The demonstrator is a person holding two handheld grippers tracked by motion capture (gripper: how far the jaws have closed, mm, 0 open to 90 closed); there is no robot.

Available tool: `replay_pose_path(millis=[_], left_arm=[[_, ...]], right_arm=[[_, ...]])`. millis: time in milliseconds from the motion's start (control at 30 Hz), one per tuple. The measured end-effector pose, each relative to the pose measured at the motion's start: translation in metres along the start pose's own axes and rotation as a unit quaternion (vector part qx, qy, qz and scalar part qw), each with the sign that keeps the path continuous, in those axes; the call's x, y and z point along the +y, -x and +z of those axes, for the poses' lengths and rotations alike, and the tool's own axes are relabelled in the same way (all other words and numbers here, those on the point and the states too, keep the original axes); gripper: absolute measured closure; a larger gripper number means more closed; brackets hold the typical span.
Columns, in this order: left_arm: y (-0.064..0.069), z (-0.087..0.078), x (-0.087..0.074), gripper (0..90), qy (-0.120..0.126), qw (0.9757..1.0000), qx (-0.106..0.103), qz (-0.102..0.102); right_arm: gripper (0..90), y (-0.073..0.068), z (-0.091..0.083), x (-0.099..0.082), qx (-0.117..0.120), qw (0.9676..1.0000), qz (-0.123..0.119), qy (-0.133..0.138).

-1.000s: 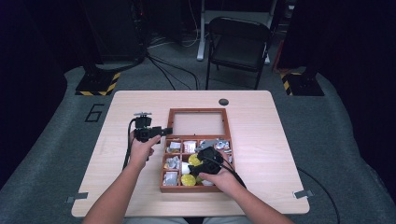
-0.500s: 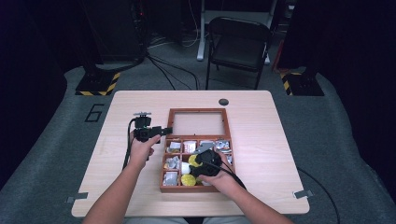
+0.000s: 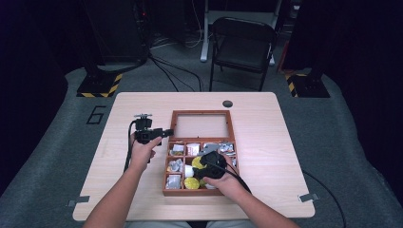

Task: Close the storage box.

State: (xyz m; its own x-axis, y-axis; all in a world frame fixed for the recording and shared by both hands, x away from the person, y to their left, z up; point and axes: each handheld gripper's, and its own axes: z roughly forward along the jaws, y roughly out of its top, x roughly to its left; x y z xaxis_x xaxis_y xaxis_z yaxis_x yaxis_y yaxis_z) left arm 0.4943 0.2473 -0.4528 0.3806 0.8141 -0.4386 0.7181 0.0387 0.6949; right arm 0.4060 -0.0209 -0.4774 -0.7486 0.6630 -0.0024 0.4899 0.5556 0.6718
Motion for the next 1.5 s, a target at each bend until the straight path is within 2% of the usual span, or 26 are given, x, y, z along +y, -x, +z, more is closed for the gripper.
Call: replay_pose_path(millis=[33, 67, 100, 133, 167, 200, 267, 300, 500, 600, 700, 767, 800, 867, 900, 967, 1100, 1233, 1500], left_arm=[[0.000, 0.000, 0.000, 33.7, 0.001, 1.0000, 0.000, -0.001], [0.000, 0.000, 0.000, 33.7, 0.001, 1.0000, 0.001, -0.001], [0.000, 0.001, 0.000, 33.7, 0.003, 1.0000, 0.000, -0.006], [0.001, 0.001, 0.000, 33.7, 0.003, 1.0000, 0.000, -0.008], [0.000, 0.001, 0.000, 33.7, -0.001, 1.0000, 0.000, -0.001], [0.000, 0.001, 0.000, 33.7, -0.001, 1.0000, 0.000, -0.002], [0.000, 0.002, 0.000, 33.7, 0.000, 1.0000, 0.000, -0.002], [0.000, 0.002, 0.000, 33.7, 0.001, 1.0000, 0.000, -0.007], [0.000, 0.002, 0.000, 33.8, 0.000, 1.0000, -0.002, -0.003], [0.000, 0.001, 0.000, 33.9, 0.003, 1.0000, -0.002, -0.005], [0.000, 0.000, 0.000, 33.9, 0.005, 0.9999, -0.001, -0.010], [0.000, 0.000, 0.000, 33.9, 0.005, 1.0000, 0.000, -0.008], [0.000, 0.000, 0.000, 34.0, 0.006, 1.0000, 0.000, -0.008], [-0.001, 0.000, 0.001, 34.0, 0.004, 1.0000, 0.000, -0.005], [-0.001, 0.000, 0.000, 34.1, 0.005, 0.9999, 0.000, -0.010], [-0.001, 0.000, 0.000, 34.1, 0.004, 1.0000, 0.000, -0.007], [-0.001, 0.001, 0.000, 34.3, 0.004, 0.9999, 0.000, -0.010], [-0.001, 0.001, 0.000, 34.3, 0.003, 0.9999, 0.001, -0.010], [-0.001, 0.001, 0.000, 34.5, 0.004, 0.9999, 0.001, -0.012]], right_arm=[[39.8, 0.001, -0.001, 0.000, 0.009, 0.9999, 0.011, 0.003], [51.9, 0.004, -0.003, 0.001, 0.012, 0.9999, 0.010, 0.005], [57.0, 0.006, -0.007, 0.000, 0.000, 0.9997, 0.014, 0.020], [58.2, 0.009, -0.009, 0.000, 0.009, 0.9995, 0.018, 0.024], [57.6, 0.011, -0.009, 0.000, 0.014, 0.9994, 0.023, 0.022], [55.9, 0.013, -0.009, 0.000, 0.020, 0.9993, 0.027, 0.015], [49.5, 0.012, -0.007, -0.001, 0.027, 0.9994, 0.019, 0.007], [48.0, 0.009, -0.007, -0.001, 0.025, 0.9995, 0.017, 0.007], [37.9, 0.002, -0.004, -0.001, 0.012, 0.9999, -0.006, 0.002], [35.0, -0.004, -0.002, -0.001, -0.005, 0.9995, -0.031, -0.003], [36.5, -0.010, 0.002, -0.003, -0.038, 0.9972, -0.064, -0.009], [36.6, -0.009, 0.003, -0.003, -0.034, 0.9980, -0.053, -0.006], [36.7, -0.008, 0.003, -0.003, -0.035, 0.9976, -0.059, -0.003], [37.0, -0.010, 0.003, -0.004, -0.036, 0.9979, -0.053, -0.005], [37.0, -0.008, 0.003, -0.003, -0.035, 0.9976, -0.060, -0.003], [37.1, -0.008, 0.003, -0.003, -0.031, 0.9978, -0.059, -0.003], [37.1, -0.005, 0.002, -0.002, -0.020, 0.9991, -0.038, -0.002], [37.1, -0.001, 0.000, -0.002, -0.010, 0.9996, -0.027, -0.001], [37.1, -0.001, -0.009, 0.005, 0.002, 0.9996, -0.025, 0.013]])
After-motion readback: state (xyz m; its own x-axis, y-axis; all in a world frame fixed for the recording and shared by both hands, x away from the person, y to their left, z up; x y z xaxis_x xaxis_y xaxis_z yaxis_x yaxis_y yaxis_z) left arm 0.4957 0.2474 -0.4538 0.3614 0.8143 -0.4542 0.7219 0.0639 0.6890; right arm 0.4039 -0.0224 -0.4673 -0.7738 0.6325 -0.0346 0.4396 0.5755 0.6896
